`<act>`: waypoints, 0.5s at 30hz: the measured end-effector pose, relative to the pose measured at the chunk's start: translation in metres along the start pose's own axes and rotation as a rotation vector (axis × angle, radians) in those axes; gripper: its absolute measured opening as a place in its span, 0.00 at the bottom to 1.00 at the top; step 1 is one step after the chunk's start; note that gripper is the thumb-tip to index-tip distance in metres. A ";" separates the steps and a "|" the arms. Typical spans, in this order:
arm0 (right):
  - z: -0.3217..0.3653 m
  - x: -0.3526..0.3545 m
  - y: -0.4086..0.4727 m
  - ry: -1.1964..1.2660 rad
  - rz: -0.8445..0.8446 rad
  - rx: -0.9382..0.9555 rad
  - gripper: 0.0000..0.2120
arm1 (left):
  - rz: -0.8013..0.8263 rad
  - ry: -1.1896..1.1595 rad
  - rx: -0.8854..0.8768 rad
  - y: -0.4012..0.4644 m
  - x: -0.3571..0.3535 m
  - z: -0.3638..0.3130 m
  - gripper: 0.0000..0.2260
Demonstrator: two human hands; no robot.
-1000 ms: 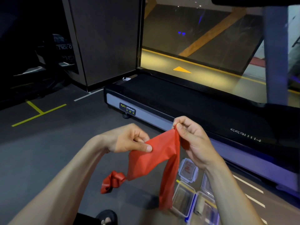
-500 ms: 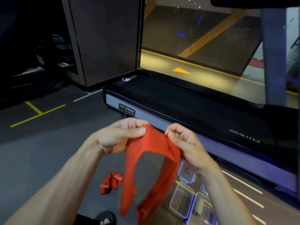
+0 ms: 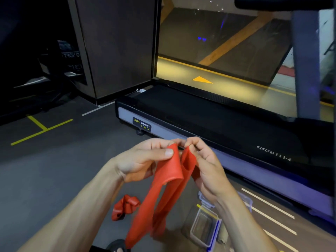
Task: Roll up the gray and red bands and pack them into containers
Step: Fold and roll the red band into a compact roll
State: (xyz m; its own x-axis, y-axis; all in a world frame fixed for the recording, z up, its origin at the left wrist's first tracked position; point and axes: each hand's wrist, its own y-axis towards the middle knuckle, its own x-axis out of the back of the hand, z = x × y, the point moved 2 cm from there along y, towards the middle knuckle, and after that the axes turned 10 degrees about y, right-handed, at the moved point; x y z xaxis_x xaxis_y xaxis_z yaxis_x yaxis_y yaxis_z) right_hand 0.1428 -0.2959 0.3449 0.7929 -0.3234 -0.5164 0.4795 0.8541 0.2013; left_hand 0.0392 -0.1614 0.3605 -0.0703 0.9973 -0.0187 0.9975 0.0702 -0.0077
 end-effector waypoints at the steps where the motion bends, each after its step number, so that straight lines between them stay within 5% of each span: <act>1: 0.001 0.000 0.000 -0.023 0.025 0.010 0.04 | 0.026 0.029 -0.023 0.002 0.000 0.002 0.07; 15: 0.004 0.012 -0.005 -0.849 0.079 0.109 0.06 | 0.140 0.489 0.124 0.002 0.022 0.020 0.11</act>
State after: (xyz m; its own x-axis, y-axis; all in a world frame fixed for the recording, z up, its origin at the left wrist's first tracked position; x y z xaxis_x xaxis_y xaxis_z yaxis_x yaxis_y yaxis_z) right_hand 0.1513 -0.3055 0.3416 0.8173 -0.4969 0.2918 0.4101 0.8573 0.3113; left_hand 0.0397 -0.1395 0.3401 0.1044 0.8913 0.4412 0.9868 -0.0378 -0.1572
